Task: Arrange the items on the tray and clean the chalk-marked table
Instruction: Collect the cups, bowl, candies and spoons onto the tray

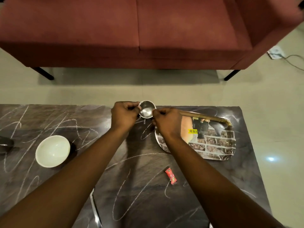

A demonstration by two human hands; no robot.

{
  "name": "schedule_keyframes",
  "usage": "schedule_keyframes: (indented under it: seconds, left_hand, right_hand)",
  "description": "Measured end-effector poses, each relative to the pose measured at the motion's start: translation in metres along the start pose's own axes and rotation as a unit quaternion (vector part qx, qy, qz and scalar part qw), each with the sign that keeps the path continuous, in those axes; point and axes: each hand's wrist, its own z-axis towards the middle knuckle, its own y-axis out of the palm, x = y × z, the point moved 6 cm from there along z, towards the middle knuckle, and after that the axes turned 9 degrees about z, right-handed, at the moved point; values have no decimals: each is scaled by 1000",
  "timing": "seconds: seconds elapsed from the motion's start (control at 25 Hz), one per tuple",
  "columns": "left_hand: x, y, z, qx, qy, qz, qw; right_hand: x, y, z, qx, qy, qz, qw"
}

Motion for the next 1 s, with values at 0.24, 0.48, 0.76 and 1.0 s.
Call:
schedule_keyframes:
  seconds: [0.24, 0.48, 0.76, 1.0]
  left_hand:
    - [17, 89, -15, -56, -13, 7, 998]
    - [1, 126, -14, -67, -47, 34, 996]
    - [0, 128, -11, -46, -43, 77, 995]
    - [3, 126, -14, -40, -45, 100, 993]
  right_hand:
    - [33, -82, 27, 33, 36, -4, 999]
    - [65, -98, 41, 30, 88, 5, 996]
    - [72, -99, 47, 23, 87, -3, 996]
    - [69, -99, 47, 26, 98, -22, 995]
